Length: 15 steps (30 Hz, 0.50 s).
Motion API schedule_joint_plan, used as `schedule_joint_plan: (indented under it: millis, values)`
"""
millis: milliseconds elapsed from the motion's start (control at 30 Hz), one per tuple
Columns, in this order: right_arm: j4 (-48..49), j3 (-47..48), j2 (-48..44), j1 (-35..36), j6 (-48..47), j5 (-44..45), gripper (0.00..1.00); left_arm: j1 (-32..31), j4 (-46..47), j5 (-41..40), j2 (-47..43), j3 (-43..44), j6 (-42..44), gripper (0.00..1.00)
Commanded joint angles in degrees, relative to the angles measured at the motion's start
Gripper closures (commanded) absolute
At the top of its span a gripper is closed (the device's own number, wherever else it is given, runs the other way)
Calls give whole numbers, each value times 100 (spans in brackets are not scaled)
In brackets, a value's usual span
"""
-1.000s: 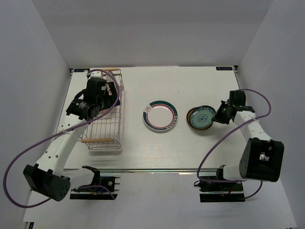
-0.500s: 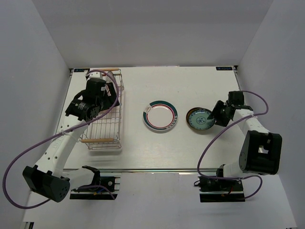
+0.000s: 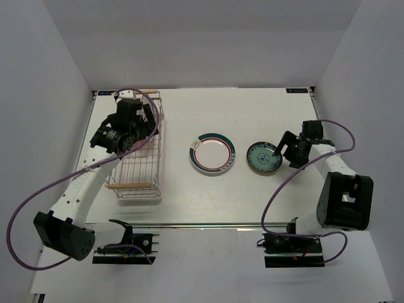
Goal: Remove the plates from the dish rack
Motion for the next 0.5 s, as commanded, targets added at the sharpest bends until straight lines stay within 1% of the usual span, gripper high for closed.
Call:
schedule_joint_plan:
  millis: [0,100,167,200,267,300,333,367,433,467]
  values:
    - [-45,177,-306,-2,0,174,11,5,533,-228,312,380,154,2]
    - [-115,195,-464,-2,0,217,11,5,710,-745,786,521,277,2]
    - [-150,186,-587,-2,0,227,11,5,710,-1183,1085,802,408,6]
    - [-176,160,-631,-2,8,226,11,5,719,-1325,1382,960,452,10]
    - [-168,125,-754,-11,26,226,11,5,666,-1658,1656,1154,497,14]
    - [-177,116,-781,-2,17,200,11,5,544,-1739,1910,1259,471,16]
    - [-220,116,-833,-2,9,200,11,5,534,-1740,2034,1443,514,20]
    - [-229,133,-860,-11,8,200,11,5,534,-1818,2140,1488,549,21]
    - [-256,116,-913,-2,17,182,11,5,447,-1871,2395,1611,453,30]
    - [-256,98,-948,-2,17,174,11,58,420,-2020,2474,1646,374,31]
